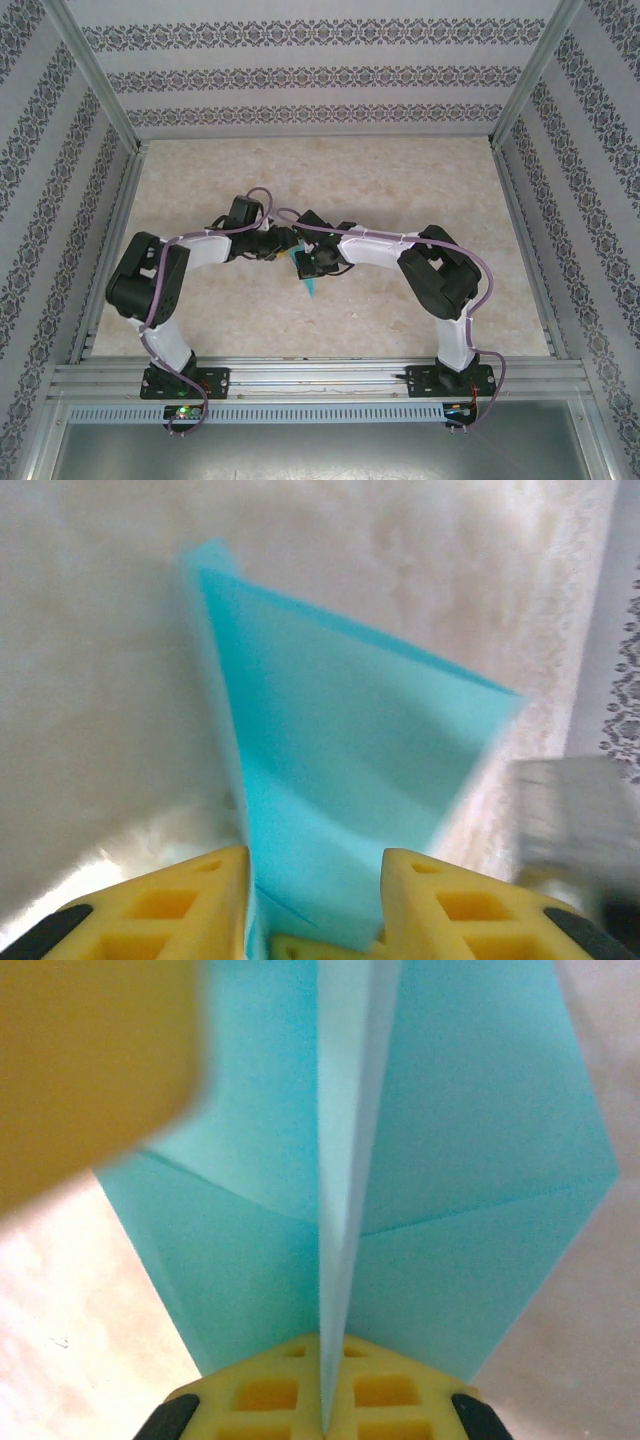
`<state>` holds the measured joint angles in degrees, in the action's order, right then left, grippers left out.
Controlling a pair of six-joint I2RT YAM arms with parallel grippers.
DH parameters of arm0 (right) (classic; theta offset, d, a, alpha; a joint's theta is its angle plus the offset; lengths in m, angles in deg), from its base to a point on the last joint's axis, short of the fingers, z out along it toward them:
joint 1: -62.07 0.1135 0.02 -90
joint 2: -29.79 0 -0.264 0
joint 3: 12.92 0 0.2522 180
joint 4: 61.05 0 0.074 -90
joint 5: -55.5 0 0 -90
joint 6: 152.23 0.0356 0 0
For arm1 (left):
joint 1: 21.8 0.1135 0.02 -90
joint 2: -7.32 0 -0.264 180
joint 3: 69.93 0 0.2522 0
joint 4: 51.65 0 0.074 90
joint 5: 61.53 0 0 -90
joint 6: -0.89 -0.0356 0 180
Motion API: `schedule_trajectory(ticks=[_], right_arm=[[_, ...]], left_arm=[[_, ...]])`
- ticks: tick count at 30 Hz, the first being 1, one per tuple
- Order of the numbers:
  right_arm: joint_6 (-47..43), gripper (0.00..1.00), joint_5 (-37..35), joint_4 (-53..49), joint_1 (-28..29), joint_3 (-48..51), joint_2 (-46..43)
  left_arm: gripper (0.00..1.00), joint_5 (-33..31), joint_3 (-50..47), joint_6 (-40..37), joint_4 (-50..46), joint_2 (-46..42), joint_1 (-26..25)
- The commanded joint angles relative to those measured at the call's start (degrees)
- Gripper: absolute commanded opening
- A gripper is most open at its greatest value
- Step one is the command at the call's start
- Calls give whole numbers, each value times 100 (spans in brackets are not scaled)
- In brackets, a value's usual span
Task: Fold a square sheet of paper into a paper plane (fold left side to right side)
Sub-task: Pick up the paper plane at the center of the table, then place the paper plane at the top-center of the table.
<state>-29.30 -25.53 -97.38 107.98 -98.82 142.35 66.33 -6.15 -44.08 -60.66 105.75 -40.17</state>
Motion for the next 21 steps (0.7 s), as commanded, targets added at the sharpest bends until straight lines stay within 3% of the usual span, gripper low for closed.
schedule_trajectory(ticks=[1,7,11,17,21], right_arm=[[41,3,-192,-235,-18,-172,-118],[9,0,-361,-721,-315,-481,-475],[-138,0,-836,-1291,-600,-958,-448],[-351,0,-1355,-1907,-1024,-1916,72],[-485,0,-1502,-2239,-1210,-2642,649]], left_arm=[[40,-183,-140,-303,-344,-771,170],[43,-667,-221,-892,-1290,-2144,500],[49,-1216,-328,-1344,-1905,-3118,666],[67,-2160,-625,-1845,-2488,-4516,772],[71,-2455,-748,-1966,-2699,-5027,826]])
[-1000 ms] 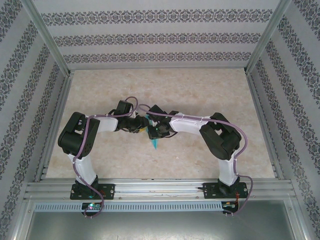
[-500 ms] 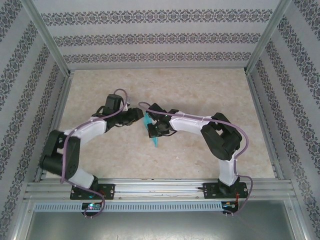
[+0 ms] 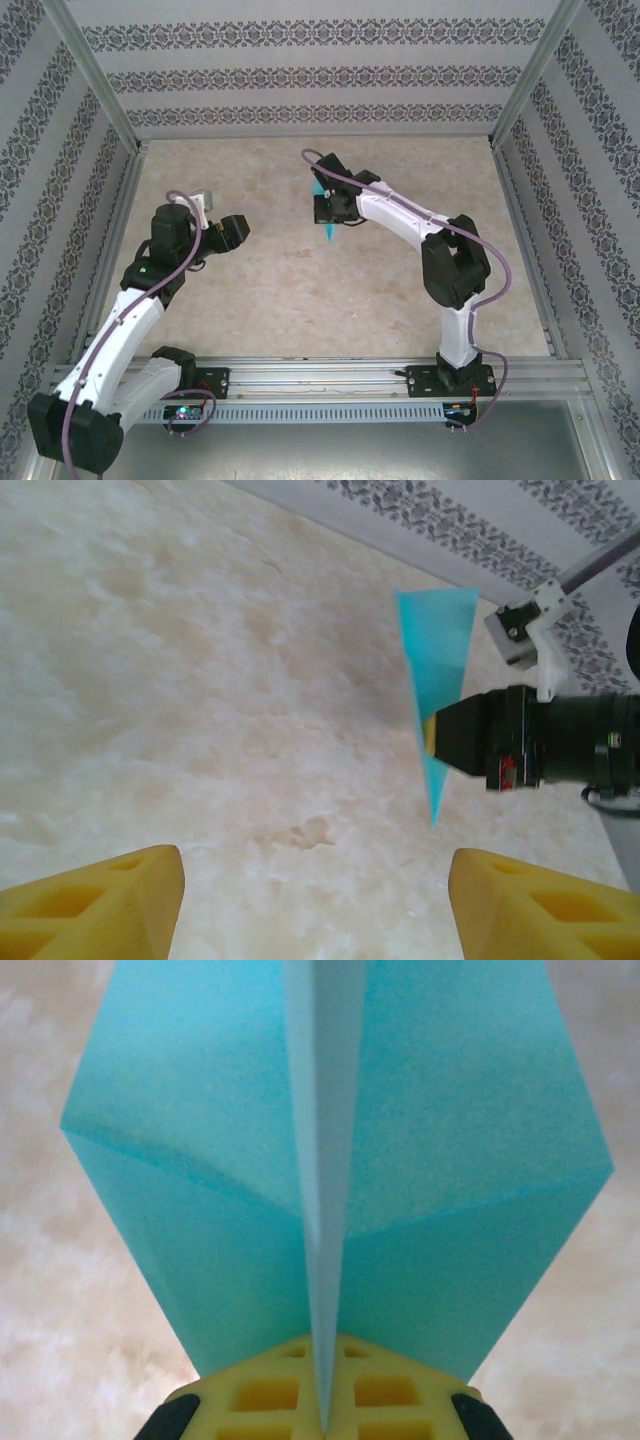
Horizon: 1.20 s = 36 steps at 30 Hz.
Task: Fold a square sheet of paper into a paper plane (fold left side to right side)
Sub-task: Place the paper plane at the top-center of the table.
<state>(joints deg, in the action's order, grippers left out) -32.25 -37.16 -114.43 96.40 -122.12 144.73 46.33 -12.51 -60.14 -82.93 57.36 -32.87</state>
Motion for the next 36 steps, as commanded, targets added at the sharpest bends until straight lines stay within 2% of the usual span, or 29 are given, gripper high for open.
schedule_trajectory(ticks=[1,7,20,36], right_arm=[[-203,0,-358,-608,-82,-495,546],[-211,0,-292,-824,-245,-1273,1231],[-176,0,-131,-916,-351,-1702,1917],[-187,4,-60,-947,-348,-1724,2092]], left_arm=[[71,-486,-104,-376,-529,-253,112],[74,-474,-66,-454,-713,-292,132],[94,-42,-44,-473,-619,-260,150],[97,-18,59,-556,-714,-144,157]])
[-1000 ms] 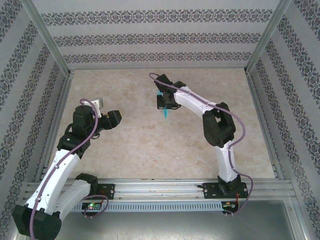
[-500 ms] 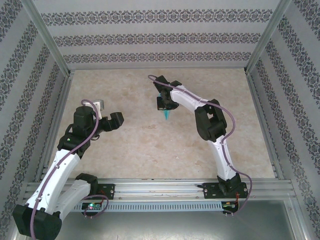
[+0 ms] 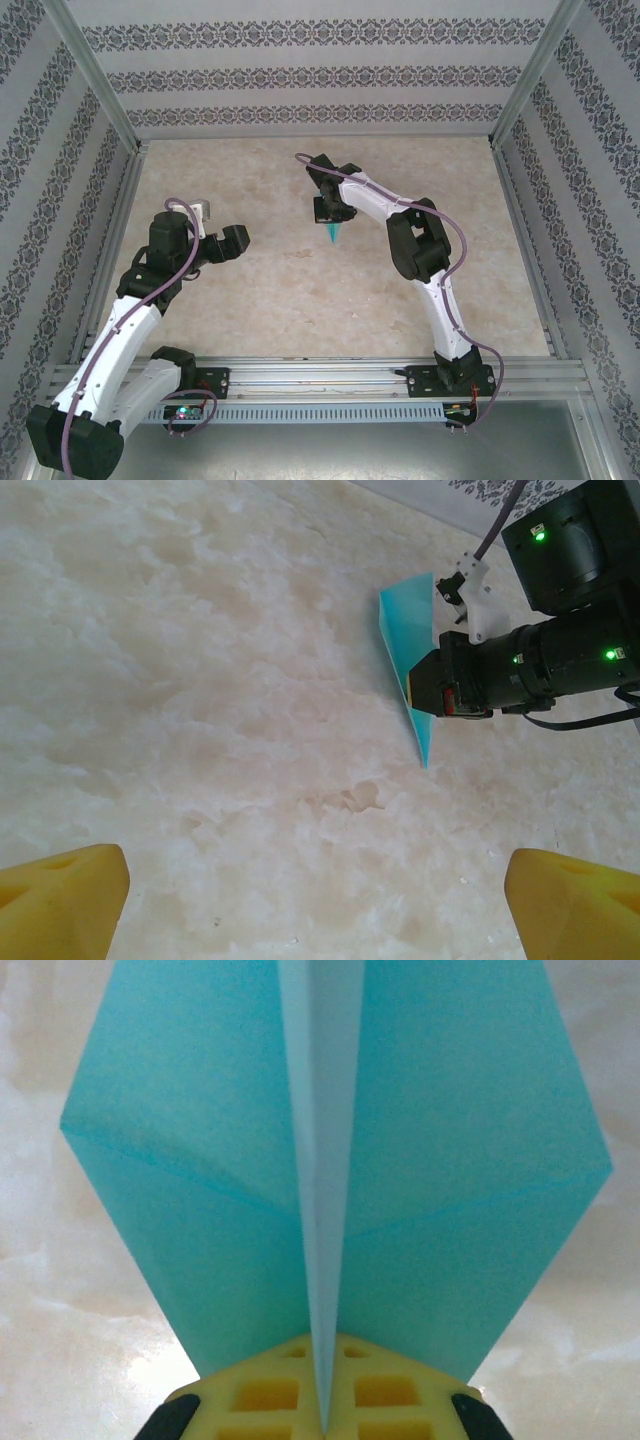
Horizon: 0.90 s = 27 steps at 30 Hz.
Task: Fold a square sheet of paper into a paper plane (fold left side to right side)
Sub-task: Place the paper plane at the top-center of the table.
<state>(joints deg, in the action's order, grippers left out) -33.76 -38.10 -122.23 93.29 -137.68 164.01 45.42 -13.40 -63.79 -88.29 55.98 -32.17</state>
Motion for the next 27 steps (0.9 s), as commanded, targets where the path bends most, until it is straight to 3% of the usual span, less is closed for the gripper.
schedule_trajectory(ticks=[1,9,27], right_arm=[[-30,4,30,-168,-37,-166,174],[-32,10,38,-206,-37,-151,268],[154,40,-28,-142,-46,90,24]], left_arm=[[97,66,162,-192,-186,-12,80],[97,37,189,-199,-208,-6,79],[99,-252,342,-308,-520,-14,88]])
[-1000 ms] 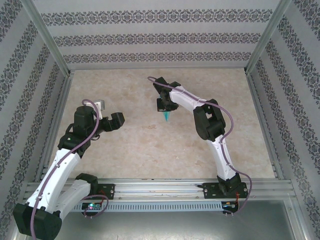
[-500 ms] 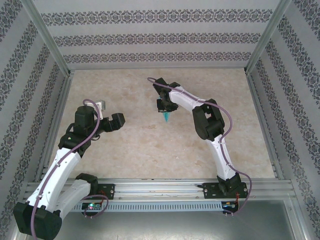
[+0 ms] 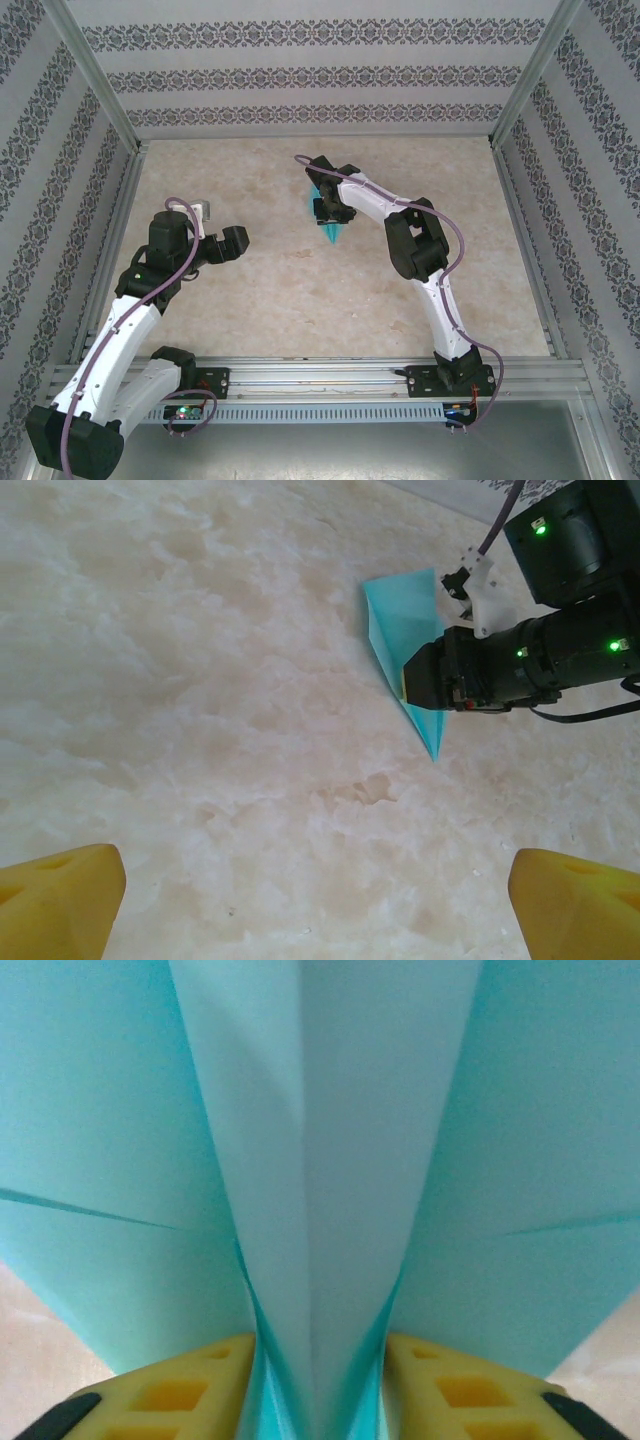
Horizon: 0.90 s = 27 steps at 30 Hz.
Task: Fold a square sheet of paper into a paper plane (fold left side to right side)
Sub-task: Place the paper plane at the top-center of the table.
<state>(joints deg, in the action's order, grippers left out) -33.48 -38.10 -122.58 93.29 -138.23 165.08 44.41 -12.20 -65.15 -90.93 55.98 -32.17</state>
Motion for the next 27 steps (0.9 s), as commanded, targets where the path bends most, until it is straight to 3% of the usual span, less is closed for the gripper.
schedule_trajectory(ticks=[1,27], right_arm=[[151,41,-28,-66,-46,186,-136],[-26,41,-131,-174,-1,289,-678]], left_arm=[[99,-156,232,-165,-268,-4,91],[100,-232,292,-166,-392,12,106]])
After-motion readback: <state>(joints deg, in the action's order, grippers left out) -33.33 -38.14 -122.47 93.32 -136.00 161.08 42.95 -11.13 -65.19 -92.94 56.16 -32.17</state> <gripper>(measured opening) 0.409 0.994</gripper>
